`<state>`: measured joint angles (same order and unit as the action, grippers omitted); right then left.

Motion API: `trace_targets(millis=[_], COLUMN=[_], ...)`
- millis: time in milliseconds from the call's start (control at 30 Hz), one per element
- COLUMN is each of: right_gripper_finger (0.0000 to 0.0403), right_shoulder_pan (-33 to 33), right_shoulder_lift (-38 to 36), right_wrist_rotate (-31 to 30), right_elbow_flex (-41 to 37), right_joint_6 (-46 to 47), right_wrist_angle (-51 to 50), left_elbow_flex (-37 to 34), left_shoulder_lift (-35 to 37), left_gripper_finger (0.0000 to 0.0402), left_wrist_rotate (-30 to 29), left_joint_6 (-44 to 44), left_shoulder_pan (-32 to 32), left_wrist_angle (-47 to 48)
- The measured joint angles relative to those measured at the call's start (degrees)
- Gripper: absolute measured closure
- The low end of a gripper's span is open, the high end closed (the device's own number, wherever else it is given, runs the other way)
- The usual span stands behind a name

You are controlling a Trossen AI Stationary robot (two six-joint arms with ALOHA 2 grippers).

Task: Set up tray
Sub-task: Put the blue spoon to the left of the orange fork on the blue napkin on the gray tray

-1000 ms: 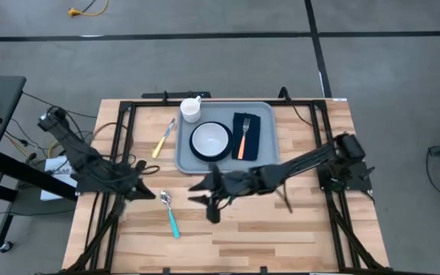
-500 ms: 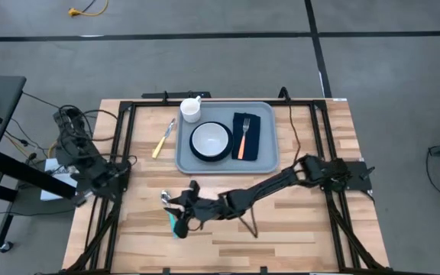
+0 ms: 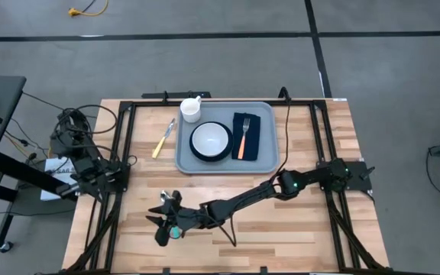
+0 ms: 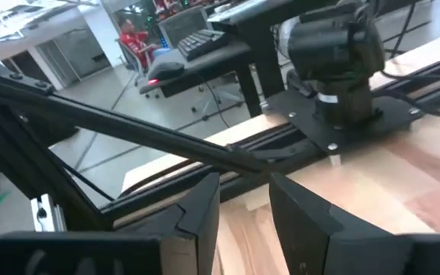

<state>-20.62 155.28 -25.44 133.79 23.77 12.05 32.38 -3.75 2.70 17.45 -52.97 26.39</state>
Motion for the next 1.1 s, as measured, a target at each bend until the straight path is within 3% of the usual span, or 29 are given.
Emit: trace_targets(millis=[233, 400, 667, 900, 1033, 1100], right_gripper_finger=[0.0294, 0.0294, 0.0294, 0.0294, 0.0294, 0.0294], right_shoulder_pan=[-0.3, -0.3, -0.2, -0.8, -1.1, -1.0], right_shoulder_lift=[-1.6, -8.3, -18.2, -21.3, -21.0, -20.3], right_wrist_rotate=[4.1, 5.8, 6.8, 9.3, 9.2, 9.1], right_elbow_flex=[0.0, 0.1, 0.1, 0.1, 0.1, 0.1], right_joint_6=[1.8, 3.2, 11.3, 10.4, 10.3, 10.3], right_wrist_angle=[-9.2, -25.5, -60.0, -78.7, -83.9, -85.6], left_elbow_flex=[0.0, 0.0, 0.0, 0.0, 0.0, 0.0], left_shoulder_lift=[0.0, 0.0, 0.0, 0.0, -0.3, -1.0], left_gripper_finger=[0.0393, 0.0393, 0.0393, 0.0393, 0.0393, 0.0393], left_wrist_rotate=[-1.0, -5.4, -21.1, -37.8, -47.7, -49.5], left_joint_6=[3.0, 2.9, -0.9, -6.0, 3.0, 9.3], left_shoulder_pan=[0.0, 0.0, 0.0, 0.0, 0.0, 0.0], left_wrist_angle=[1.4, 1.1, 1.2, 3.8, 10.4, 15.3])
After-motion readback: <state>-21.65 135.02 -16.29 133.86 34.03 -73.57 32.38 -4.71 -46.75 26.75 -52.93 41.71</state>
